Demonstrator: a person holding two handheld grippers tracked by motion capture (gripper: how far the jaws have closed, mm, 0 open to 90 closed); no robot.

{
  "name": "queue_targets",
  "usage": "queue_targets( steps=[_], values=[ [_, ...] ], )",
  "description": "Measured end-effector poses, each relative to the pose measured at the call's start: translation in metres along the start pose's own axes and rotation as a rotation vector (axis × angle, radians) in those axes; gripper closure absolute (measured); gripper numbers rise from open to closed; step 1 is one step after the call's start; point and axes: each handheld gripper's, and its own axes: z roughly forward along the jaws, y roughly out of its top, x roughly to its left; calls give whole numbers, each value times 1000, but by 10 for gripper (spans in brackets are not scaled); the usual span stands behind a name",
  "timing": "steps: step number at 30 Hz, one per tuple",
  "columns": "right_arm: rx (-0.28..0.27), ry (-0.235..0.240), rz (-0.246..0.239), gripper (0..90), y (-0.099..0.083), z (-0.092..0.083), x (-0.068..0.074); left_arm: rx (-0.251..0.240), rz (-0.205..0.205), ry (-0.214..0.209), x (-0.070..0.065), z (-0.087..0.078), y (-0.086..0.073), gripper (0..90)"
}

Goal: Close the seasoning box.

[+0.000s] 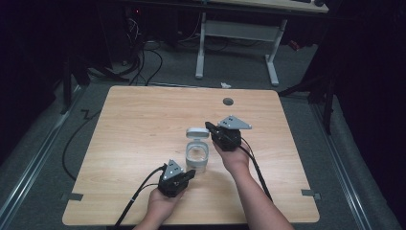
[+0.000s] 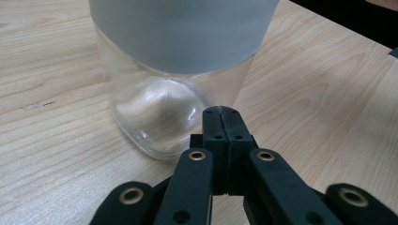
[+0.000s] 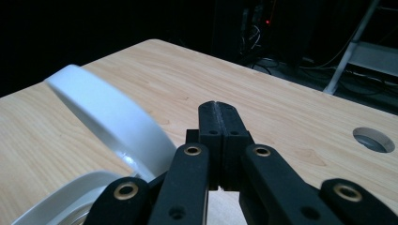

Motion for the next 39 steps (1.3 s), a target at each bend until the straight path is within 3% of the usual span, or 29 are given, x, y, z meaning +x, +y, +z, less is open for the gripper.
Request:
queue_targets(
  steps=[4, 14, 18, 21, 23, 25, 29, 30, 32, 35, 37, 39],
  values=[
    [-2, 9, -26, 900, -5, -6, 8, -2, 0, 1, 0, 0, 0, 900],
    [-1, 44, -32, 899, -31, -26, 23, 1, 2, -2, 0, -1, 0, 898],
    [-22, 39, -44, 889, -32, -36, 25, -8, -46, -12, 0, -6, 5, 874],
    [-37, 20, -41, 874, -35, -49, 19, -19, 37, -31, -2, -21, 10, 828],
    [-33, -1, -29, 858, -42, -56, 10, -39, 103, -4, 5, -31, 16, 806],
    [-19, -29, -6, 844, -52, -63, -2, -61, 150, 57, 22, -42, 28, 766],
    [7, -96, 77, 763, -79, -83, -27, -82, 154, 199, 65, -67, 48, 651],
    [12, -122, 94, 731, -87, -90, -32, -82, 154, 199, 65, -67, 48, 624],
    [16, -171, 114, 674, -100, -105, -40, -116, 176, 300, 92, -94, 51, 590],
    [-15, -261, 156, 633, -125, -131, -48, -143, 148, 361, 108, -111, 55, 574],
    [4, -278, 165, 611, -131, -137, -52, -166, 110, 370, 112, -114, 59, 569],
    [6, -296, 180, 612, -134, -139, -56, -174, 105, 367, 111, -112, 60, 562]
  ],
)
